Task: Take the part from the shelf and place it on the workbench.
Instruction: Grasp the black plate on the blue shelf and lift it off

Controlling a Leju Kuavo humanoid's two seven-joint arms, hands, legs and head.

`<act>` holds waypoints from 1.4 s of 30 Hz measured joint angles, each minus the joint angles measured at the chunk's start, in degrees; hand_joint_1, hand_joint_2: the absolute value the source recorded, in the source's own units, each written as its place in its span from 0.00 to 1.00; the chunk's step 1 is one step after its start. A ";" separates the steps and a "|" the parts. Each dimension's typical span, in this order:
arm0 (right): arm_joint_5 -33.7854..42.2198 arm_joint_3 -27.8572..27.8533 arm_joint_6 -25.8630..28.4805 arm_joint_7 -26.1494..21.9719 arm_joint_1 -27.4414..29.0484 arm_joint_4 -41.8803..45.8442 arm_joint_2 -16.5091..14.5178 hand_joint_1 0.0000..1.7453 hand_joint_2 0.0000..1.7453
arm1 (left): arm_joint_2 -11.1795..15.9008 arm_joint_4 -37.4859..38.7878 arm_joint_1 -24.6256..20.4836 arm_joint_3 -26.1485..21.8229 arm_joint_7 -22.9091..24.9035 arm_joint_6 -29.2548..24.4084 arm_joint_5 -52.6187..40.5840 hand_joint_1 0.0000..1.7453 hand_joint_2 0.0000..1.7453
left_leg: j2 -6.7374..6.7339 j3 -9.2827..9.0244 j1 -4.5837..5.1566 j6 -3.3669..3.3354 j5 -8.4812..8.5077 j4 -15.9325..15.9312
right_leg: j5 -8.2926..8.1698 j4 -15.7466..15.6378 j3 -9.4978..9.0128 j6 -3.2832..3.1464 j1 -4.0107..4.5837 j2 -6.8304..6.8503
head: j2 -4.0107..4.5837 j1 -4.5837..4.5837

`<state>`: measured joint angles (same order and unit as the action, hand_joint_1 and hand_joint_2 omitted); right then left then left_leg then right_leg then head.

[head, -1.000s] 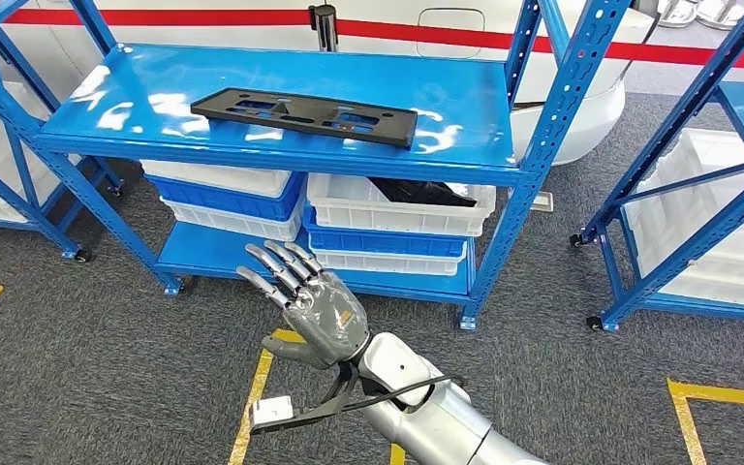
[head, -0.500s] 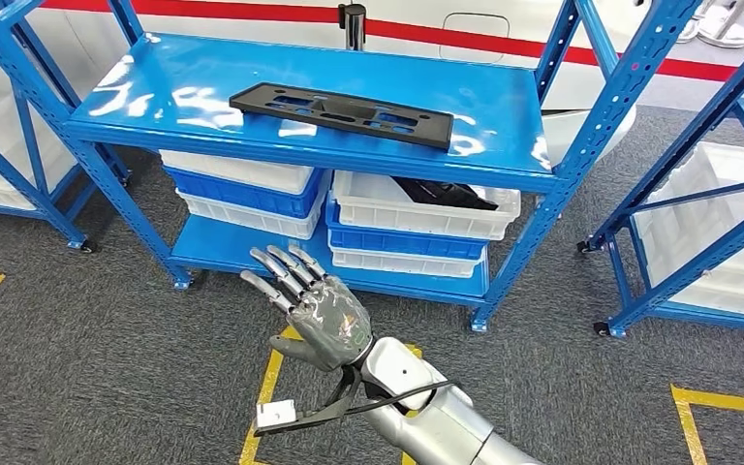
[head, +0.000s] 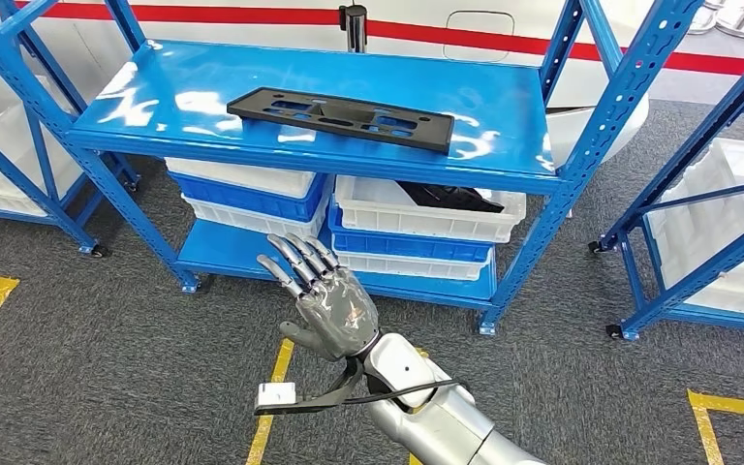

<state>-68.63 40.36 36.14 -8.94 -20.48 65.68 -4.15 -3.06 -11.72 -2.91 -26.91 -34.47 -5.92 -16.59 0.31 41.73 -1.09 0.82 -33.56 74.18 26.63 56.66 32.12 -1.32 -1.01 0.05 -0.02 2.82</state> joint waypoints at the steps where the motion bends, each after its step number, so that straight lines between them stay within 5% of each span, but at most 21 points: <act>1: -0.38 -0.10 -0.02 0.55 0.01 -0.23 -0.09 0.00 1.00 | 0.01 0.00 0.02 -0.13 0.02 -0.04 0.00 0.00 0.00 | -0.12 -0.39 -0.34 0.30 1.60 -1.53 | 0.16 0.01 -0.18 0.19 -0.15 -0.02 | 0.00 0.00; 3: -0.95 -0.46 -0.03 1.46 -0.05 -0.61 -0.34 0.00 1.00 | -0.01 0.01 0.01 -0.45 0.02 -0.07 0.00 0.00 0.00 | -0.46 -4.08 -0.86 0.79 6.13 -9.65 | 0.63 0.03 -0.79 0.84 -0.41 -0.04 | 0.00 0.00; 5: -1.30 -0.94 0.01 2.06 -0.22 -0.90 -0.58 0.00 1.00 | -0.03 0.03 -0.03 -0.71 0.02 -0.07 0.00 0.00 0.00 | -0.45 -7.07 -0.79 0.63 8.37 -15.71 | 1.07 0.07 -1.15 1.59 -0.27 -0.04 | 0.00 -0.01; 10: -3.17 -1.58 0.42 3.84 -0.49 -1.29 -0.86 0.00 1.00 | -0.07 0.03 0.02 -0.89 0.02 -0.10 -0.02 0.00 0.00 | -0.03 -7.94 -0.04 -1.86 8.24 -17.13 | 2.48 1.54 -0.47 3.10 0.00 0.06 | 0.00 0.15; 13: -5.87 -1.94 1.04 5.82 -0.69 -1.56 -0.79 0.00 1.00 | -0.08 0.02 -0.04 -1.14 0.02 -0.22 -0.08 0.00 0.00 | -0.04 -8.35 0.17 -2.98 8.08 -17.41 | 6.43 11.97 5.17 2.25 0.07 0.00 | 0.00 0.24; 15: -6.97 -2.16 1.04 6.52 -0.69 -1.78 -0.65 0.00 1.00 | -0.09 0.02 0.01 -1.39 0.03 -0.27 -0.11 0.00 0.00 | 0.12 -8.55 0.38 -3.30 7.81 -17.38 | 7.25 17.14 8.68 2.27 0.14 -0.03 | 0.00 0.24; 17: -7.75 -2.36 0.60 6.99 -0.78 -1.82 -0.55 0.00 1.00 | -0.16 0.02 0.04 -1.57 0.03 -0.26 -0.20 0.00 0.00 | 0.48 -9.03 0.51 -3.28 7.44 -17.34 | 4.65 13.83 7.89 2.98 0.22 -0.04 | 0.00 0.24; 19: -9.12 -2.52 -0.59 8.00 -1.15 -1.69 -0.54 0.00 1.00 | -0.23 0.03 0.02 -1.72 0.03 -0.25 -0.45 0.00 0.00 | 0.81 -9.58 0.73 -2.91 6.83 -17.14 | 1.00 5.87 4.45 3.30 0.34 -0.05 | 0.00 0.24; 21: -10.77 -2.78 -1.99 9.42 -1.80 -1.55 -0.54 0.00 1.00 | -0.26 0.04 0.01 -1.93 0.02 -0.22 -0.79 0.00 0.00 | 0.95 -9.85 0.98 -2.39 6.21 -16.93 | -0.66 1.42 2.37 2.74 0.45 -0.08 | 0.00 0.16; 25: -13.16 -3.33 -3.73 11.94 -3.03 -1.24 -0.61 0.00 1.00 | -0.28 0.03 -0.01 -2.24 -0.02 -0.10 -1.20 0.00 0.00 | 0.66 -9.58 0.57 -1.20 4.83 -15.57 | -0.68 0.69 1.63 1.27 0.08 -0.17 | 0.00 0.04; 28: -13.76 -3.68 -4.49 12.86 -3.62 -1.09 -0.67 0.00 1.00 | -0.38 0.02 -0.03 -2.27 -0.07 -0.02 -1.38 0.00 0.00 | 0.14 -4.95 0.19 -0.27 0.21 -5.94 | -0.26 0.52 0.81 0.36 -0.13 -0.11 | 0.00 -0.01; 30: -13.88 -3.83 -4.83 13.16 -3.67 -1.09 -0.66 0.00 1.00 | -0.39 0.02 0.02 -2.27 -0.07 0.04 -1.38 0.00 0.00 | 0.01 -1.30 -0.03 0.08 -1.00 -0.38 | 0.05 0.54 0.49 0.13 -0.08 -0.13 | 0.00 0.00; 32: -14.17 -3.96 -5.11 13.61 -3.68 -1.09 -0.66 0.00 1.00 | -0.38 0.02 0.00 -2.27 -0.06 0.15 -1.43 0.00 0.00 | -0.12 -1.57 -0.21 0.08 2.32 -3.16 | 0.46 0.55 -0.03 0.25 -0.10 -0.24 | 0.00 -0.02; 35: -15.14 -4.18 -5.95 15.06 -3.78 -1.07 -0.62 0.00 1.00 | -0.34 0.02 -0.17 -2.27 0.02 0.48 -1.79 0.00 0.00 | -0.26 -6.19 -0.07 -0.42 8.10 -14.03 | 1.26 0.57 -0.87 0.95 0.19 -0.37 | 0.00 0.01; 40: -16.25 -4.56 -6.74 16.61 -3.98 -0.94 -0.42 0.00 1.00 | -0.45 0.00 -0.35 -2.27 0.17 0.60 -2.01 0.00 0.00 | -0.16 -7.62 0.35 -2.07 8.22 -16.83 | 2.33 1.16 -0.68 2.24 0.48 -0.25 | 0.00 0.04; 42: -16.30 -4.78 -6.78 16.68 -4.13 -0.86 -0.25 0.00 1.00 | -0.52 0.00 -0.47 -2.28 0.17 0.61 -2.03 0.00 0.00 | -0.20 -8.22 0.21 -2.87 8.30 -17.42 | 4.64 6.37 1.97 2.04 0.49 -0.20 | 0.00 0.09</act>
<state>-84.94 35.58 29.36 7.74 -24.61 64.82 -4.39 -3.58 -11.72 -3.38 -29.19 -34.29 -5.31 -18.62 0.11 33.51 -0.88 -2.05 -25.26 56.76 31.27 63.03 34.09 0.72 -0.52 -0.15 -0.02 2.91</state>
